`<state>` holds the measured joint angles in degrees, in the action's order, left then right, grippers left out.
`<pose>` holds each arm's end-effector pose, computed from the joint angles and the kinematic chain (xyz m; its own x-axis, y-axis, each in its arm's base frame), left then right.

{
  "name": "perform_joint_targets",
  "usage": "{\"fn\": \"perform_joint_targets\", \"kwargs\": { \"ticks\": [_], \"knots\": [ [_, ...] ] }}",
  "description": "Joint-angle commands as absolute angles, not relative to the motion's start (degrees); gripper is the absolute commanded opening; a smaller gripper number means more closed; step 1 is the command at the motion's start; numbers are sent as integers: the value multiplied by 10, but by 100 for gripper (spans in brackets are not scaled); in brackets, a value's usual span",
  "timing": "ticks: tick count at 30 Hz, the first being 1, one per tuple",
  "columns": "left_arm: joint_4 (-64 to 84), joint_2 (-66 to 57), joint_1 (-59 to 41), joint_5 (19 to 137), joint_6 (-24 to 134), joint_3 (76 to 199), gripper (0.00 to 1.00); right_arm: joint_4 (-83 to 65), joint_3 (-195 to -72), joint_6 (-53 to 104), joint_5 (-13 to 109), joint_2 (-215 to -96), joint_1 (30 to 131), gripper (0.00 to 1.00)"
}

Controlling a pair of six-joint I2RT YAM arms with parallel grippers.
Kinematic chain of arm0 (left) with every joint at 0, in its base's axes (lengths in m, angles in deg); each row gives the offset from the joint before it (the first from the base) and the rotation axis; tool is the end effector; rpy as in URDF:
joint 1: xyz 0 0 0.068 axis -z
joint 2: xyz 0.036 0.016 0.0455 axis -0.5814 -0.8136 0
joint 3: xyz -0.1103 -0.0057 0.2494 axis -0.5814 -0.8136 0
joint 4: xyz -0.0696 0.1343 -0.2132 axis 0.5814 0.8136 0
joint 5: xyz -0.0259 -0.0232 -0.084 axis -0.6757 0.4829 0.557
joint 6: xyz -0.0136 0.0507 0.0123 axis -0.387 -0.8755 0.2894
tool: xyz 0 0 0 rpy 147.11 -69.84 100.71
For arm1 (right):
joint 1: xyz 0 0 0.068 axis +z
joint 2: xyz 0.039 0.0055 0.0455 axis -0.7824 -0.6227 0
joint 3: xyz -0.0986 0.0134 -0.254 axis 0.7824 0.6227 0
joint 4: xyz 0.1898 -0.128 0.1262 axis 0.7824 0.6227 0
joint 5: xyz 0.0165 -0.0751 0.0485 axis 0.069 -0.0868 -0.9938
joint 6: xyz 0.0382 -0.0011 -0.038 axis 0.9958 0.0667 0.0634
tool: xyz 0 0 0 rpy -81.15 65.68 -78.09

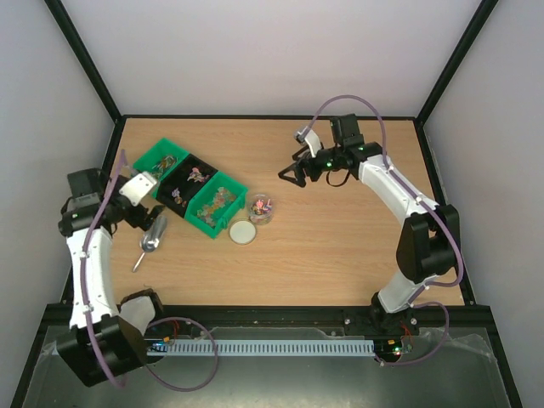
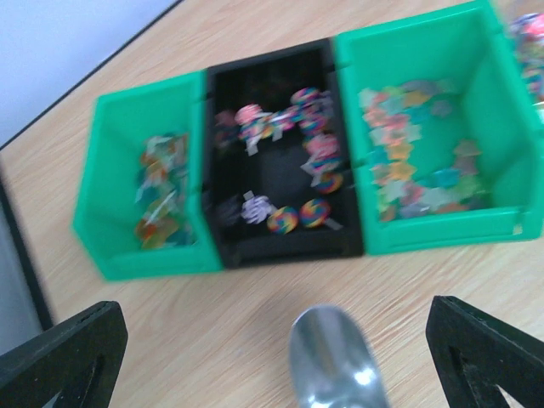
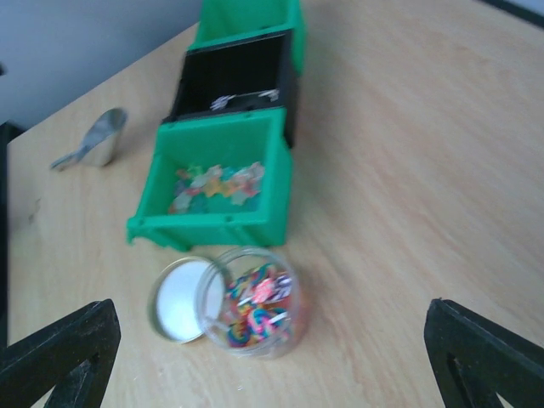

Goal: Pack the candies

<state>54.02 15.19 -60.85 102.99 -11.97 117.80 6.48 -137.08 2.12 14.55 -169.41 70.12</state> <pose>0.1824 0.0646 0.3052 -0.3684 0.5834 -0.7238 0.5208 0.7744 0.3592 0.3538 0.1438 0.3121 -0.2674 -0.3206 -0.9087 -0.8770 0.4717 0.0917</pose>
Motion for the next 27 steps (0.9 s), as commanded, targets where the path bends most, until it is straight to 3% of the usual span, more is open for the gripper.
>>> {"fn": "perform_joint_targets", "kwargs": {
  "ticks": [1, 5, 13, 27],
  "knots": [
    [548, 137, -524, 1028, -86, 1184, 100, 186, -1364, -127, 65, -1694, 730, 99],
    [512, 133, -439, 994, -31, 1156, 100, 236, -1326, -217, 85, -1690, 777, 99],
    [408, 101, -247, 878, 106, 1104, 100, 165, -1239, -221, 126, -1686, 839, 94],
    [267, -30, -120, 721, 130, 1092, 99, -32, -1129, -243, 234, -1688, 936, 66]
  ]
}}
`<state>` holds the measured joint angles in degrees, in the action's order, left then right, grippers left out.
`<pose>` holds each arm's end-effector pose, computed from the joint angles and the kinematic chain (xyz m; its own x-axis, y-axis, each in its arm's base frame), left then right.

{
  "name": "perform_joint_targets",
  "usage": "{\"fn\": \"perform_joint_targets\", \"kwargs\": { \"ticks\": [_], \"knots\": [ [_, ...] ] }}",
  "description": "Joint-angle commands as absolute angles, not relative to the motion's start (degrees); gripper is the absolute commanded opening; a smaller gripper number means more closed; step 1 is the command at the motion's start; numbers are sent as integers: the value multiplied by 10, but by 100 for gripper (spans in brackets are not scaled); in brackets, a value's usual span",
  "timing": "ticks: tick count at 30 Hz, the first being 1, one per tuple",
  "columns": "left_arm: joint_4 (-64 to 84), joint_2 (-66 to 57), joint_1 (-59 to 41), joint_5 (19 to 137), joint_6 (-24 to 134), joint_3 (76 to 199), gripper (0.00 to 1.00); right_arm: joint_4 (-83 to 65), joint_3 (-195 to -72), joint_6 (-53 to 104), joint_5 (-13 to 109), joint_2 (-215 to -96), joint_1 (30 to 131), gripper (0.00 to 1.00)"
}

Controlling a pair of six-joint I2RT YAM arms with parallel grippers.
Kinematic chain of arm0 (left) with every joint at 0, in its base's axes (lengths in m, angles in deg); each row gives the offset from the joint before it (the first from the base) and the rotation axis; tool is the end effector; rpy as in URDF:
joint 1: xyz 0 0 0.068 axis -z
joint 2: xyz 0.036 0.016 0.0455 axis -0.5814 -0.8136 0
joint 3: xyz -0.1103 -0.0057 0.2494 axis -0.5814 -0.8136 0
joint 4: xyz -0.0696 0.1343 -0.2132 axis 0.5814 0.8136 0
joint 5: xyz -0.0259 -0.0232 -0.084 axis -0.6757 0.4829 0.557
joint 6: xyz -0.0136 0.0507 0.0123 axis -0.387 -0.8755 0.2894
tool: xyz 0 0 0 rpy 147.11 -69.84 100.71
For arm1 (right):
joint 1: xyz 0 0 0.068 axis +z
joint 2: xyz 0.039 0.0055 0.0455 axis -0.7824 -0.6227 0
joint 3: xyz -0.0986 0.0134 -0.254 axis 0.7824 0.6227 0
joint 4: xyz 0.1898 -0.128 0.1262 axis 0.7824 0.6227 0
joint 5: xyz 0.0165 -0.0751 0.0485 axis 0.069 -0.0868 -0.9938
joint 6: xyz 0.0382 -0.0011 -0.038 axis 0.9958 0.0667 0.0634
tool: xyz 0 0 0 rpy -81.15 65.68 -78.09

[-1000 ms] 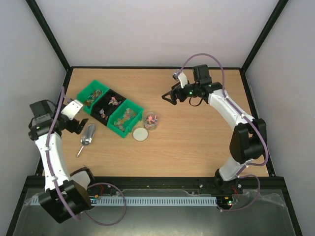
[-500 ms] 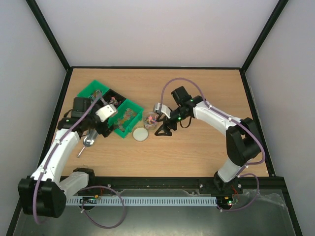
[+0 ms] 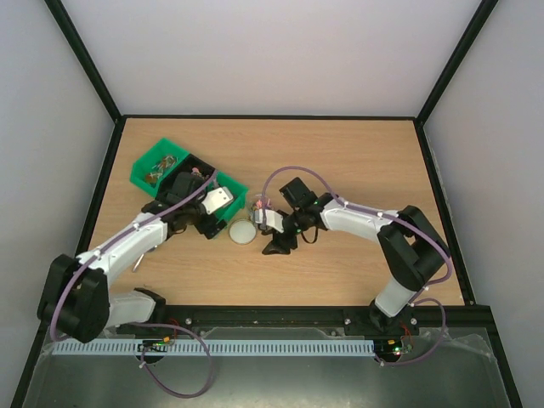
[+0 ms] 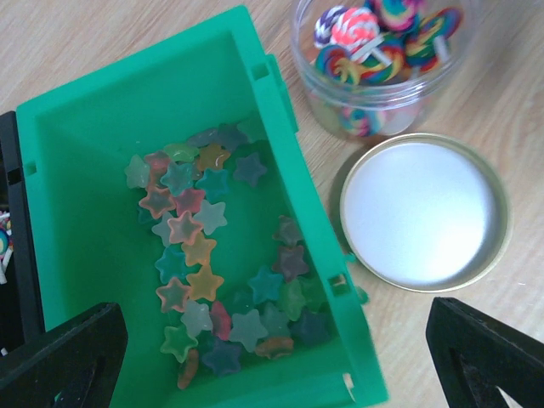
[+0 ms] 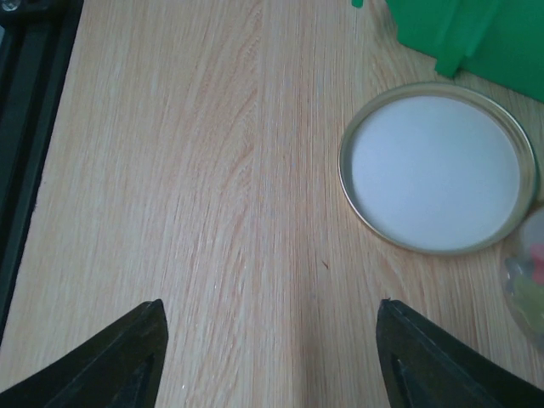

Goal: Pack the candies

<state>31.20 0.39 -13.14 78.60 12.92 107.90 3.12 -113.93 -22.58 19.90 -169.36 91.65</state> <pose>0.2302 -0.1009 0.2218 -0.3426 0.6791 -0.6492 0.7499 0.6139 0.2465 0.2425 0.2317 0.1869 0.0746 -0.6439 -0.7614 -0.9972 -0.0402 -0.0636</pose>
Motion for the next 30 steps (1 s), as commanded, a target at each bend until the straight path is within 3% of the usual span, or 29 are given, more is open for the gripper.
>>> {"fn": "perform_joint_targets", "kwargs": {
  "ticks": [1, 8, 16, 25, 30],
  "knots": [
    [262, -38, -118, 717, 125, 1094, 100, -43, -1126, -244, 240, -1689, 943, 65],
    [251, -97, -118, 632, 129, 1116, 99, -79, -1131, -253, 240, -1717, 952, 56],
    [249, -119, -145, 612, 159, 1147, 100, -77, -1166, -273, 234, -1766, 957, 46],
    [292, -48, -192, 788, 176, 1166, 100, -64, -1199, -295, 263, -1802, 981, 43],
    [311, 20, -204, 831, 195, 1154, 100, -43, -1228, -298, 301, -1839, 996, 43]
  ]
}}
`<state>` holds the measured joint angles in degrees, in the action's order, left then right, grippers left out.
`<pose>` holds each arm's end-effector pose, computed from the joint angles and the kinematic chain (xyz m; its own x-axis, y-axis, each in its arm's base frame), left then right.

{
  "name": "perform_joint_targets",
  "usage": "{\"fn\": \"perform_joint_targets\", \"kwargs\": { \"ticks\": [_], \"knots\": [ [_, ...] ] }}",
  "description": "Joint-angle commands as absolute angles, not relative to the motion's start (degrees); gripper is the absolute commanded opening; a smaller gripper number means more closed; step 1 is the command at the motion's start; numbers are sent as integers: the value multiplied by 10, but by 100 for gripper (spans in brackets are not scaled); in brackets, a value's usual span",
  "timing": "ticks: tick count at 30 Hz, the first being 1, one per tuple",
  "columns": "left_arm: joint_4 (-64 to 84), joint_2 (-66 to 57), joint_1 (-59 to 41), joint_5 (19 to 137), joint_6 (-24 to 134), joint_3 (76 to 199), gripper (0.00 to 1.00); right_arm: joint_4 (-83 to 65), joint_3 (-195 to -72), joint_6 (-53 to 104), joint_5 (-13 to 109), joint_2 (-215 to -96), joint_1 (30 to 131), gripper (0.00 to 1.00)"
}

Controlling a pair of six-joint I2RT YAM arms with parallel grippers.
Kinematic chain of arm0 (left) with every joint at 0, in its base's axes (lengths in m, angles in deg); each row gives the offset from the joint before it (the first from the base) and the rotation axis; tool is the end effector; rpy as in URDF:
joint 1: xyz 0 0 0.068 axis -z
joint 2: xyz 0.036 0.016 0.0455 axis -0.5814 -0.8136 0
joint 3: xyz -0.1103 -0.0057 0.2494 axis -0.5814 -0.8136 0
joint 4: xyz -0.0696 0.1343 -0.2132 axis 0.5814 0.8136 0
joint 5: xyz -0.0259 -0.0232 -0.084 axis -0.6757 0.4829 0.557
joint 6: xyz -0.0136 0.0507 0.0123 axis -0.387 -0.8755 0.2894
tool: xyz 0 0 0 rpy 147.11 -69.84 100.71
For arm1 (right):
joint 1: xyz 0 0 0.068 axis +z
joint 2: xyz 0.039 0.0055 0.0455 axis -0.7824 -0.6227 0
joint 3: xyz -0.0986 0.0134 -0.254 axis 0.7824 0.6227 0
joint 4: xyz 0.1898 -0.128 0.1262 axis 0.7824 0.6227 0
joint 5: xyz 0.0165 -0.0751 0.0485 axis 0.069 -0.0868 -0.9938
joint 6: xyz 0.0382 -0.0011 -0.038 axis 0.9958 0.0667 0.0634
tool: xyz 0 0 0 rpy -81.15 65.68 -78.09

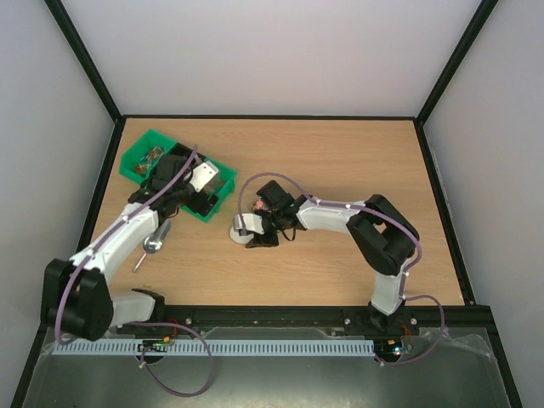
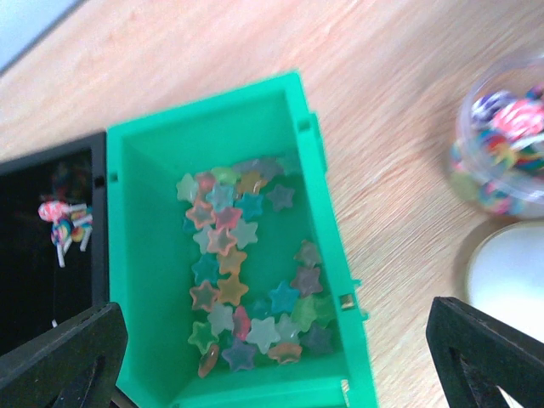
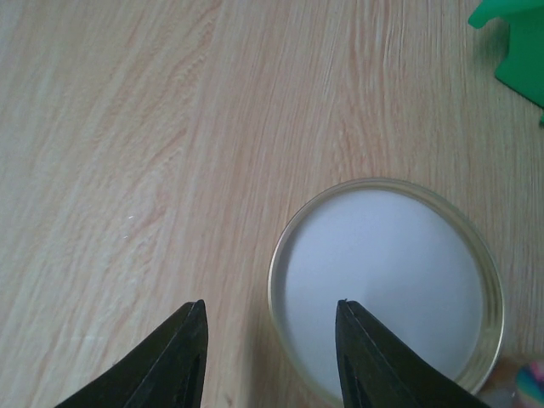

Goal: Pack the candies

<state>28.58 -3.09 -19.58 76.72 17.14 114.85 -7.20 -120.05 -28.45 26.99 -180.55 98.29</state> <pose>0.2660 -0.0806 0.2499 -0.4039 0.5681 -0.7171 0.6012 0.7556 0.2600 0.2503 0.2912 0.1620 0.2951 -0.6320 -0.7166 -0.9531 -0.1413 -0.2678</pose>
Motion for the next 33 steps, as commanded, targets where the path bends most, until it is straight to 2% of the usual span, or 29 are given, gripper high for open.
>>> {"fn": "perform_joint_targets", "kwargs": {
  "ticks": [1, 7, 12, 23, 28, 33],
  "knots": [
    [315, 31, -207, 833, 200, 1152, 100, -43, -1233, -295, 312, -1847, 999, 43],
    [335, 77, -247, 888, 239, 1141, 99, -26, -1262, -281, 330, -1874, 1010, 39],
    [326, 109, -268, 907, 263, 1125, 99, 3, -1274, -293, 356, -1899, 1025, 31],
    [330, 144, -315, 955, 277, 1099, 99, 90, -1305, -262, 360, -1904, 1039, 3],
    [355, 167, -315, 948, 252, 1096, 99, 132, -1303, -234, 313, -1881, 1041, 1],
    [449, 181, -316, 918, 180, 1141, 100, 210, -1327, -216, 195, -1809, 1026, 1]
  ]
}}
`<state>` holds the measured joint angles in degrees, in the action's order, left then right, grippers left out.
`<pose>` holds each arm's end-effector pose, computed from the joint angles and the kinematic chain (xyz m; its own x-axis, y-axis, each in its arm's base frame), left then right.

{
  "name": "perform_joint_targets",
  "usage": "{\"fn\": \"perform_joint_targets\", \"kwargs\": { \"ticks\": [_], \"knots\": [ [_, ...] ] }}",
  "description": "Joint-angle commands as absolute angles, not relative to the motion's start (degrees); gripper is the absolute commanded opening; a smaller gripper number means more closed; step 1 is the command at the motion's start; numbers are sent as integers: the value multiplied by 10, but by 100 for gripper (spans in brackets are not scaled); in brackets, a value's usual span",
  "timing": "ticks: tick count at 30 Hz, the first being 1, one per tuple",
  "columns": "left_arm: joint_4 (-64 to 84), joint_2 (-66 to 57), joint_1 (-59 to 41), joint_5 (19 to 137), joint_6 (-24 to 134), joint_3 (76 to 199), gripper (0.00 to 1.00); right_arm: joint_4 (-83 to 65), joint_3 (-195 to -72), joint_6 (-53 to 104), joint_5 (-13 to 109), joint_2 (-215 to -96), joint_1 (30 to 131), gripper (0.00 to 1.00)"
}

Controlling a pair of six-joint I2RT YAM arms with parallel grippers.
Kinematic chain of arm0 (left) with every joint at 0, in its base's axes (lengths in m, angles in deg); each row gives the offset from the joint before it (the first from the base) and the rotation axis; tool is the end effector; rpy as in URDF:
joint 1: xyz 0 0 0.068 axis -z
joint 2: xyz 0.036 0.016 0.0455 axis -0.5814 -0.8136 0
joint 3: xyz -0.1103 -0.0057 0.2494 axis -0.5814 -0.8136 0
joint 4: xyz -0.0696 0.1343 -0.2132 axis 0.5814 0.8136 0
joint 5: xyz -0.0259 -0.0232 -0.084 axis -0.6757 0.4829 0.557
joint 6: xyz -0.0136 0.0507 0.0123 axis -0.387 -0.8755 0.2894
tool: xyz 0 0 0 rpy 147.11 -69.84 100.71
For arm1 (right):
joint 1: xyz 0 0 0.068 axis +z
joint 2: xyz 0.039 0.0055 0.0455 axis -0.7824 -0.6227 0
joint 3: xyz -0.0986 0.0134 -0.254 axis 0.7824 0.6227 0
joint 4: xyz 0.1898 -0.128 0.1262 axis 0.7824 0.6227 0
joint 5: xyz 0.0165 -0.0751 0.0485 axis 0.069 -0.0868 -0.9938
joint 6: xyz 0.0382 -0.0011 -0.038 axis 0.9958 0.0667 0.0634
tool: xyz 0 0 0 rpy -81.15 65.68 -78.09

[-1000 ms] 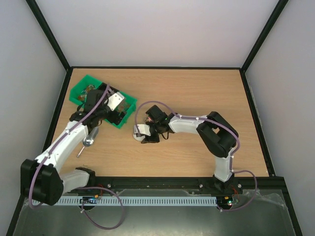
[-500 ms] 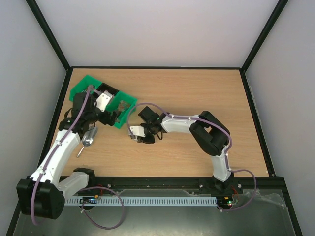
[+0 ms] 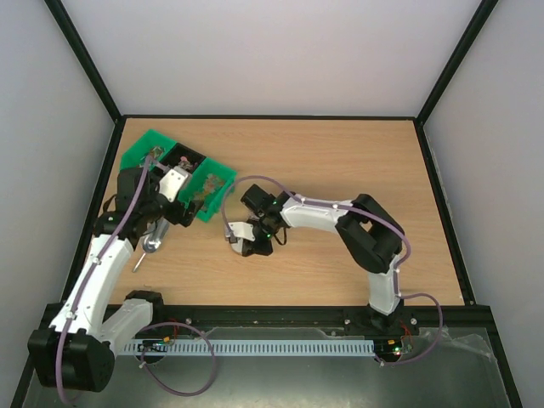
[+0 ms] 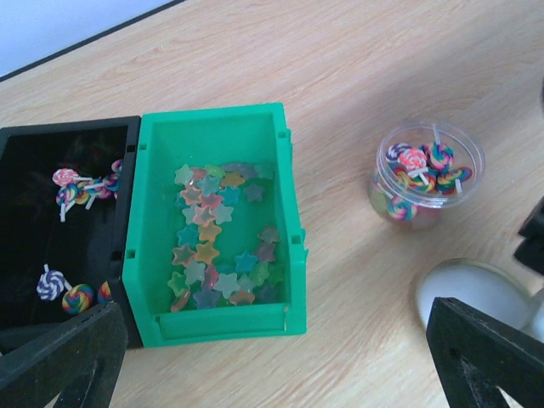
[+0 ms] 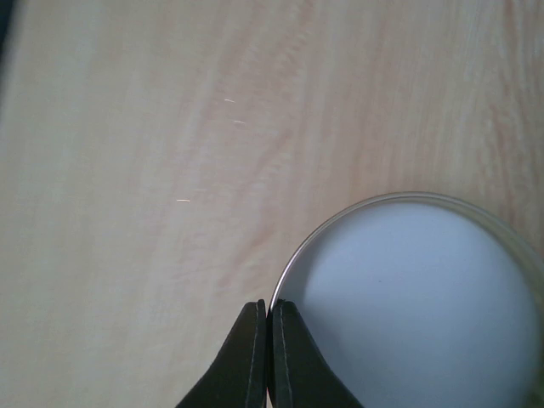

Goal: Pack the candies

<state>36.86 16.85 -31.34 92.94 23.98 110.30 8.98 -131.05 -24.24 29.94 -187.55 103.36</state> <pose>0.2035 -0.0290 0.2895 -0.3906 0.3310 -0.8590 0.5555 0.8288 0.0667 0.2380 0.3279 0.1524 0.1912 -0.7571 -0.6246 -0.9804 -0.1787 -0.0835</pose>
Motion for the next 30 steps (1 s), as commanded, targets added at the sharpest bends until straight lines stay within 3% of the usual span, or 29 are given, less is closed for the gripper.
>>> {"fn": "perform_joint_targets", "kwargs": {
  "ticks": [1, 12, 19, 26, 30],
  "knots": [
    [476, 184, -315, 926, 155, 1153, 99, 219, -1327, -210, 173, -1790, 1023, 1],
    [711, 234, -281, 1133, -188, 1241, 99, 331, -1308, -226, -24, -1633, 907, 1],
    [640, 198, -167, 1107, -129, 1267, 91, 420, -1307, -262, -66, -1597, 875, 1],
    [530, 165, -52, 1030, -139, 1252, 78, 353, -1296, -177, -86, -1590, 872, 1],
    [438, 165, -12, 1022, -134, 1205, 66, 311, -1282, -141, -82, -1577, 873, 2]
  ]
}}
